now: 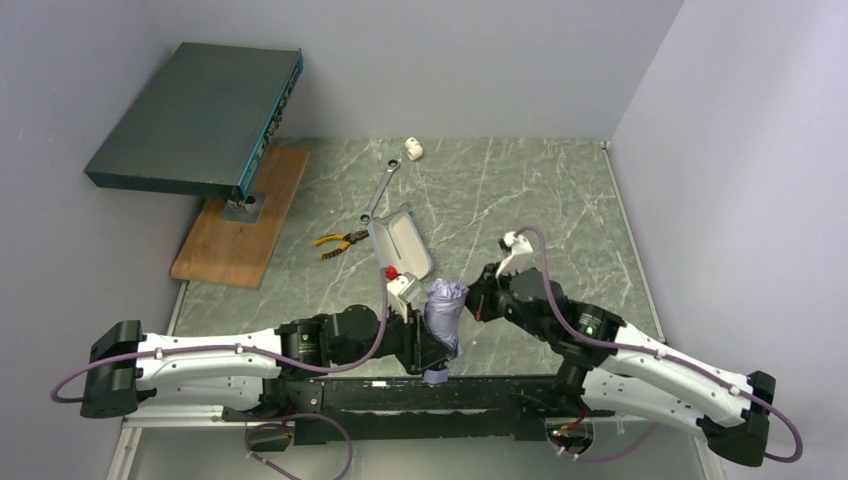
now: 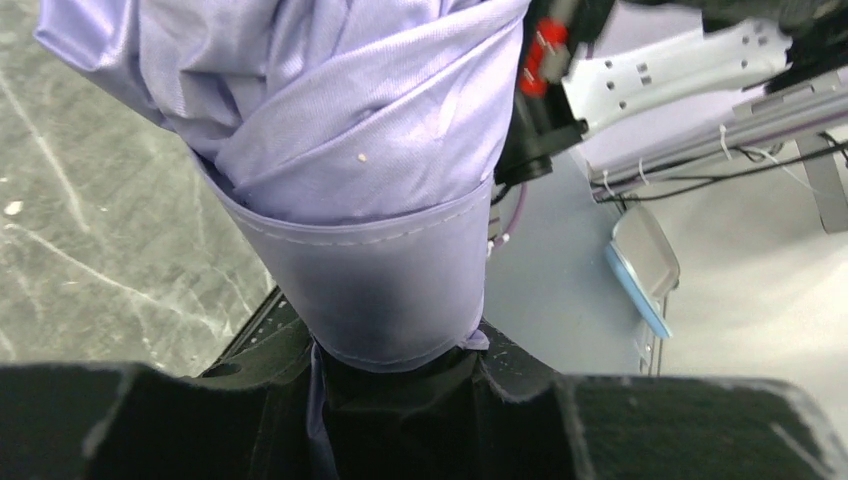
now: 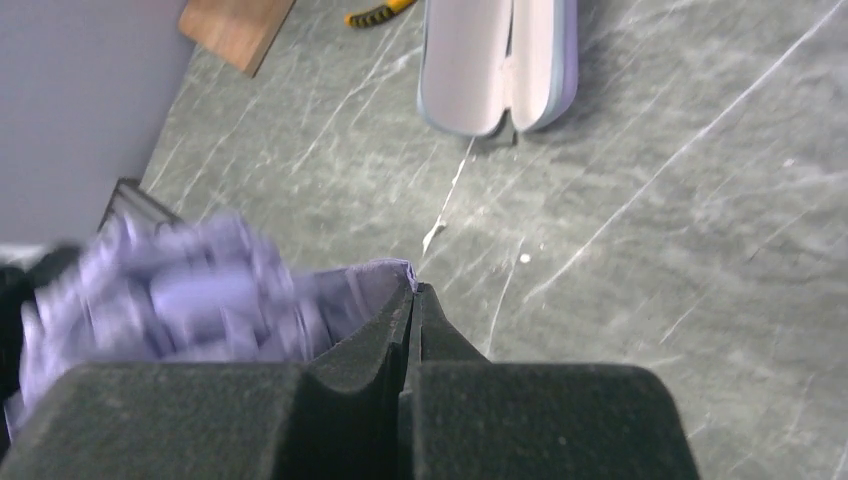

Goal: Open the umbrella

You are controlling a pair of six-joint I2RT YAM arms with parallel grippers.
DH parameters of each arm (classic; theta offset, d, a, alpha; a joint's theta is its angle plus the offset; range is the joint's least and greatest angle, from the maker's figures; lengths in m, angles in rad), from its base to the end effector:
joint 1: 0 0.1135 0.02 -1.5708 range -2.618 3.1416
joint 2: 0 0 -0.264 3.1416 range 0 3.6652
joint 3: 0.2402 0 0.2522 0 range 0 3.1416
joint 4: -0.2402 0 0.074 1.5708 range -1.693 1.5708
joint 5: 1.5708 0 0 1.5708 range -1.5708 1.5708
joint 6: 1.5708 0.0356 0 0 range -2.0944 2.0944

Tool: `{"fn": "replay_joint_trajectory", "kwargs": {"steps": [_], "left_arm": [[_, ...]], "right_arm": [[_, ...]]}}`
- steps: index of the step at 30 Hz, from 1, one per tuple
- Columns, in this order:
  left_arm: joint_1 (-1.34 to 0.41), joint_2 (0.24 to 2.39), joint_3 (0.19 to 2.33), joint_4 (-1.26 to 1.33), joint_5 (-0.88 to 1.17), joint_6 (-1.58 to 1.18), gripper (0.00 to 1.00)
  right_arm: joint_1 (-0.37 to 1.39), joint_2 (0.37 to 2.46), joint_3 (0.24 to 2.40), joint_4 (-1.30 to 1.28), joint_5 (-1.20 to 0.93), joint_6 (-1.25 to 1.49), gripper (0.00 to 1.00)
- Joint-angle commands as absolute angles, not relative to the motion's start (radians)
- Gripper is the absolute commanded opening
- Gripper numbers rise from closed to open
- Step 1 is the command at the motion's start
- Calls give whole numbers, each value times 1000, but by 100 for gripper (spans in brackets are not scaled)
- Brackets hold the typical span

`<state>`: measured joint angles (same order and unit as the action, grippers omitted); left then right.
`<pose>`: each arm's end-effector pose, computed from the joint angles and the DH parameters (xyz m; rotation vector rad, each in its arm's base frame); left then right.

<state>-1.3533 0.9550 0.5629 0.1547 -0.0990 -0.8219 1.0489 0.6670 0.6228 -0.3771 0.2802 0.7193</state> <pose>0.0516 -0.2171 0.2651 0.4638 2.0103 -1.3891 0.0877 0.1327 0.2817 -0.1532 2.0748 0.8525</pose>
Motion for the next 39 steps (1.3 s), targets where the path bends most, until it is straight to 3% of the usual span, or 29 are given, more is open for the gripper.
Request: {"fn": "replay_joint_trajectory", "kwargs": {"steps": [1, 8, 17, 25, 29, 30, 32, 33, 35, 39], "left_arm": [[-1388, 965, 661, 295, 29, -779, 0], [-1474, 1013, 747, 178, 3, -745, 0], [-1495, 1029, 775, 59, -121, -775, 0], [-1494, 1029, 831, -108, -236, -790, 0], [-1495, 1049, 867, -155, -257, -790, 0], [-1495, 1052, 877, -168, -269, -793, 0], [-1495, 1055, 899, -200, -304, -810, 0], [-1495, 1055, 907, -211, -318, -821, 0], [-1496, 1053, 920, -218, -343, -828, 0], [-1495, 1041, 949, -238, -397, -844, 0]], "right_arm": [[976, 794, 798, -349, 389, 595, 0], [846, 868, 985, -360, 284, 518, 0], [836, 832, 1138, -442, 259, 476, 0], [836, 704, 1143, -516, 260, 526, 0], [836, 672, 1085, -555, 102, 554, 0], [836, 667, 1057, -558, 45, 567, 7], [837, 649, 984, -535, -97, 593, 44], [840, 635, 948, -515, -160, 598, 54], [859, 599, 882, -497, -204, 628, 59], [894, 523, 822, -497, -211, 656, 59]]}}
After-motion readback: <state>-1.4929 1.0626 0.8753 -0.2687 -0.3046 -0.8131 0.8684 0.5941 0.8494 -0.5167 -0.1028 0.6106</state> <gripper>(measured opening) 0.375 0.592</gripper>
